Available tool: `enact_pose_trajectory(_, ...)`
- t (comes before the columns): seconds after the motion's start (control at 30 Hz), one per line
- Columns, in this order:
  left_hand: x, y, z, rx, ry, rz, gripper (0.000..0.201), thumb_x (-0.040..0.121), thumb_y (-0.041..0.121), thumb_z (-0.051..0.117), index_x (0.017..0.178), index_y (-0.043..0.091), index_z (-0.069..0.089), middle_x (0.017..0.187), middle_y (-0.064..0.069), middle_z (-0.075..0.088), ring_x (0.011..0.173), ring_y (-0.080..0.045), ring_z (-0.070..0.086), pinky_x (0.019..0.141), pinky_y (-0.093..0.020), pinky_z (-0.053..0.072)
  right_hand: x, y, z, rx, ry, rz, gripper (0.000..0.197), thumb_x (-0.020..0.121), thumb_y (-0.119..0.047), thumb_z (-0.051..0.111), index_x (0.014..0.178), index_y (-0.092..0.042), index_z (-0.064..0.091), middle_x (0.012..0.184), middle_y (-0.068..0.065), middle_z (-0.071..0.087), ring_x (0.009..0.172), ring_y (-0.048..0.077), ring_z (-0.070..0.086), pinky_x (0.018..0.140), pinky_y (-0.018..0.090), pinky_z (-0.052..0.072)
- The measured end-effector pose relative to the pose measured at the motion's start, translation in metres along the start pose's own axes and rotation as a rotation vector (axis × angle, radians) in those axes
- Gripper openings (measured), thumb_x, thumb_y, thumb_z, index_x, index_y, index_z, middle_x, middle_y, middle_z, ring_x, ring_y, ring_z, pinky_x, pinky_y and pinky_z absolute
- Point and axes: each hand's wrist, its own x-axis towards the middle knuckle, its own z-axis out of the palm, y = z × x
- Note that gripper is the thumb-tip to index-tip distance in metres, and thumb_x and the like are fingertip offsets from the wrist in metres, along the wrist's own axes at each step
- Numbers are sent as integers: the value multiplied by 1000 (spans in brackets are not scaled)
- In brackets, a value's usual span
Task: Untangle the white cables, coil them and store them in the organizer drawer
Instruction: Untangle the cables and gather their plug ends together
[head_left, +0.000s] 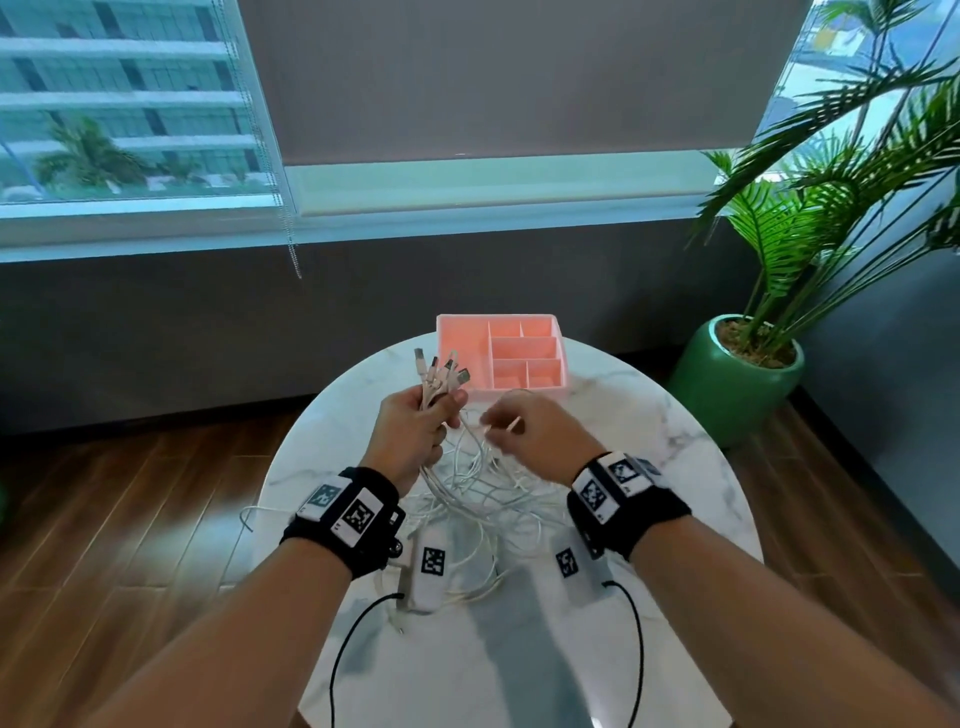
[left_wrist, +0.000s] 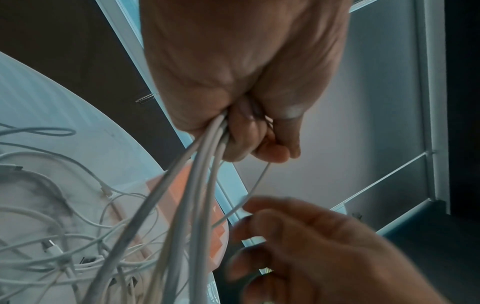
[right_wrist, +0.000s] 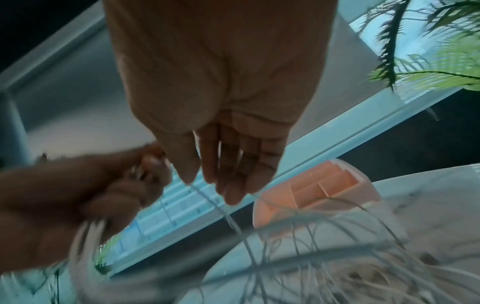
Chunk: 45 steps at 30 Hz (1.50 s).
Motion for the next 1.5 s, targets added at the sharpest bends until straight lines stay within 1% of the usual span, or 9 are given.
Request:
enact_pose_trajectory(0.1, -2, -1, 2, 1, -27, -1, 18, 96, 16, 70, 83, 9, 60, 63, -2, 54, 42, -7, 27, 35, -19, 21, 9, 18, 33, -213, -115, 47, 19, 90, -28, 67, 106, -19, 73, 102, -1, 70, 91, 14, 64, 91, 36, 53)
enact_pose_trajectory(0.2, -4, -3, 1, 19, -24, 1, 19, 95, 16, 71, 82, 8, 59, 64, -3, 53, 43, -8, 27, 36, -19, 21, 10, 32, 50, -246, -72, 77, 13, 89, -26, 65, 89, -20, 76, 87, -2, 71, 81, 17, 66, 80, 37, 56)
enact_pose_trajectory(0.33, -5, -9, -4, 19, -19, 8, 18, 90, 16, 76, 81, 9, 61, 66, -5, 42, 44, -10, 25, 38, -21, 22, 11, 16, 30, 184, 46, 108, 17, 96, -18, 61, 88, -10, 74, 76, 5, 71, 66, 15, 67, 60, 16, 50)
enact_pose_trajectory(0.57, -2, -18, 2, 23, -11, -9, 10, 87, 8, 78, 92, 8, 69, 55, 8, 36, 44, -10, 22, 40, -22, 21, 18, -51, -44, 851, 294, -45, 16, 101, -8, 51, 100, 4, 62, 75, 16, 69, 77, 33, 71, 79, 46, 58)
enact_pose_trajectory(0.8, 6, -15, 12, 34, 73, -21, 14, 85, 11, 80, 91, 11, 67, 54, 10, 43, 44, -10, 25, 41, -22, 23, 4, -107, -104, 1196, 291, -239, 20, 103, -6, 43, 93, 1, 59, 70, 16, 59, 70, 32, 69, 70, 40, 58)
enact_pose_trajectory(1.0, 5, -18, 8, 45, 8, -23, 10, 88, 11, 75, 92, 4, 69, 73, -9, 32, 46, -13, 20, 42, -22, 18, 1, -101, -115, 1485, 267, -282, 26, 104, -16, 40, 91, -6, 60, 70, 8, 64, 79, 30, 71, 71, 34, 58)
enact_pose_trajectory(1.3, 4, -26, 21, 271, -135, -39, 10, 85, 11, 80, 91, 7, 74, 53, 6, 44, 42, -11, 26, 43, -24, 22, -3, -113, -106, 1537, 99, -295, 24, 103, -15, 39, 95, -4, 58, 72, 12, 66, 86, 33, 73, 72, 34, 61)
enact_pose_trajectory(1.4, 4, -30, 15, 328, -75, -91, 13, 90, 18, 76, 80, 12, 69, 49, 8, 48, 41, -11, 28, 41, -24, 25, 1, -107, -112, 1525, 220, -301, 22, 103, -14, 41, 97, -3, 59, 74, 13, 65, 86, 35, 72, 74, 36, 61)
enact_pose_trajectory(1.5, 12, -32, -1, 139, 92, -142, 21, 90, 22, 77, 86, 5, 65, 69, -7, 51, 41, -11, 26, 39, -23, 21, 5, -79, -114, 1499, 376, -179, 18, 102, -17, 49, 104, -3, 60, 79, 13, 66, 85, 32, 72, 77, 36, 60)
